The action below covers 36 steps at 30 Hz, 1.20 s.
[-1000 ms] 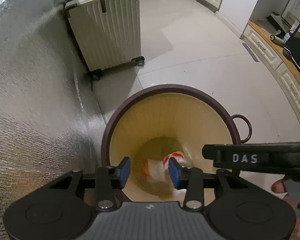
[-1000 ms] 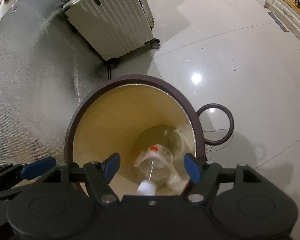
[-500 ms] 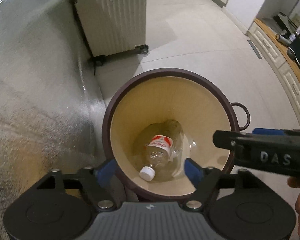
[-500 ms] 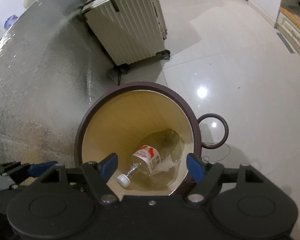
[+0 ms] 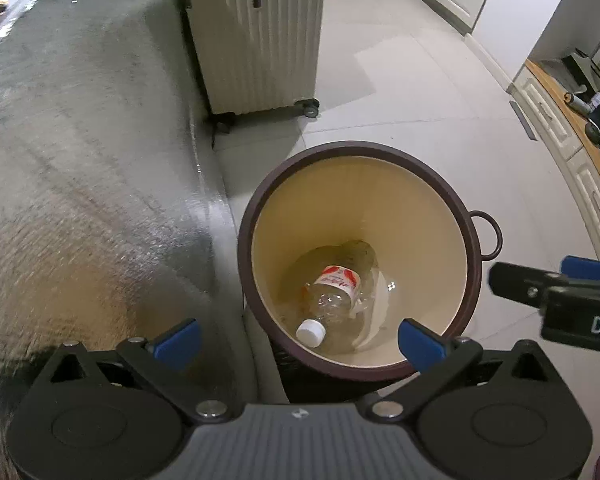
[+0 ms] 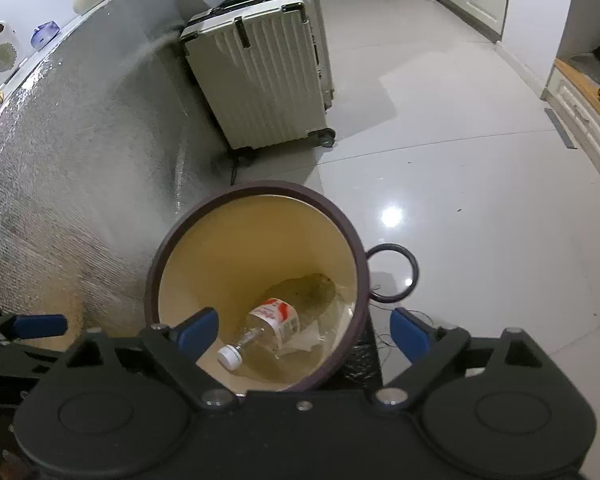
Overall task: Collect trash
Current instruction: 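Open the right gripper over the bin while the left gripper releases the bag, then lift both tools away from the bin back toward the table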
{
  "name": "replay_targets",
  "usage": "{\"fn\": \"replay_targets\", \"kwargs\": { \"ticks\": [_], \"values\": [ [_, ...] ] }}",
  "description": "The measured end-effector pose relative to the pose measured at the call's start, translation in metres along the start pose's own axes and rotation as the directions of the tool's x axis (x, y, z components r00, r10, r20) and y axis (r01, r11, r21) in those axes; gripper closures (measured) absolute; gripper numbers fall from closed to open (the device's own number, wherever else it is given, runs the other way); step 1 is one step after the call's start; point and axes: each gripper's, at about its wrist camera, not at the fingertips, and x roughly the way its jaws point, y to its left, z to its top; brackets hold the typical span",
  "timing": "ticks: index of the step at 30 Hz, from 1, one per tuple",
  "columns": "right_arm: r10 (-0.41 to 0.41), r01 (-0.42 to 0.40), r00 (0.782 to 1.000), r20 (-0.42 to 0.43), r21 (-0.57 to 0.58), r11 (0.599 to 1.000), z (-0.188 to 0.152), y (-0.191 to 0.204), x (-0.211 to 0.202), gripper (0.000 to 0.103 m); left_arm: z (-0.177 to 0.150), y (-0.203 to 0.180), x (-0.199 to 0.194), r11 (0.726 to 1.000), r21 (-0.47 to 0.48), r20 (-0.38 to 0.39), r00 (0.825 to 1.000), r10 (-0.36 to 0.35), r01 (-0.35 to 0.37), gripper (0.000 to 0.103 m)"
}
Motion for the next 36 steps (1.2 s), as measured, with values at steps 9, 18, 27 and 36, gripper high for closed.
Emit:
{"fn": "replay_targets", "kwargs": {
  "ticks": [9,18,27,36],
  "values": [
    [-0.046,0.047,0.998,0.044,-0.026,0.999,-0.016,-0.012,-0.020,0.000,-0.019,0.001,-0.017,1.000,-0.022,0.029,0.999,-0.020,0.021,0.000],
    [-0.061,0.067,0.993,0.099,-0.062,0.996,-0.029,-0.012,-0.047,0.000,-0.040,0.000,-0.042,0.998,-0.025,0.082,0.995,-0.054,0.056,0.000],
    [-0.086,0.101,0.981,0.172,-0.081,0.992,-0.046,-0.013,-0.090,0.000,-0.058,0.002,-0.083,0.996,-0.011,0.191,0.978,-0.088,0.091,0.000],
    [-0.073,0.100,0.959,0.274,-0.084,0.991,-0.058,-0.016,-0.140,0.000,-0.076,0.003,-0.145,0.984,0.015,0.336,0.926,-0.171,0.176,0.000]
  ]
}}
